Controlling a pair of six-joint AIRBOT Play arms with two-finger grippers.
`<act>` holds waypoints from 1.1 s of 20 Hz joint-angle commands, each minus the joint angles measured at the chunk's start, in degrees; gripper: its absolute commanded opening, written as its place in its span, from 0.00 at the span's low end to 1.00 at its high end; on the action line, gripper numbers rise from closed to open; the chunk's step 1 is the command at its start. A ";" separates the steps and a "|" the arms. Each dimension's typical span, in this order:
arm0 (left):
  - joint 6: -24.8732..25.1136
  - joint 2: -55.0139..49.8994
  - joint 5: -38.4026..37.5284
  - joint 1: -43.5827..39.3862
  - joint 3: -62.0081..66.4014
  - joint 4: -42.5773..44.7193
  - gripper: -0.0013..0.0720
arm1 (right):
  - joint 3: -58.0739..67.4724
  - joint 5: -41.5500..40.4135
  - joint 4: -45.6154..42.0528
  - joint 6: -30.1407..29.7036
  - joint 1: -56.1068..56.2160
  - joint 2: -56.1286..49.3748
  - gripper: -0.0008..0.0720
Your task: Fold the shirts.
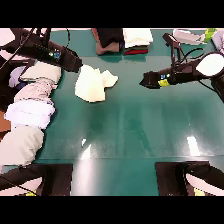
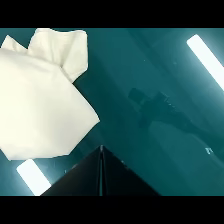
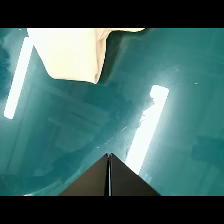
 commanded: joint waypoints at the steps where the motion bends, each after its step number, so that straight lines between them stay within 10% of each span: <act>1: 0.02 -0.09 -0.04 0.04 -0.09 0.02 0.05 | 0.04 0.00 0.02 0.00 0.02 -0.04 0.04; 12: 0.04 -0.09 2.05 0.17 -0.15 1.90 0.06 | 0.04 -0.07 0.28 0.11 0.02 -5.29 0.04; 15: -6.32 -1.25 5.40 0.31 -0.22 14.19 0.86 | 0.13 0.39 2.14 0.09 0.00 -7.21 0.04; 22: -9.03 -19.19 5.22 10.14 -0.26 10.51 0.87 | 0.13 -0.44 2.93 0.00 0.00 -3.37 0.04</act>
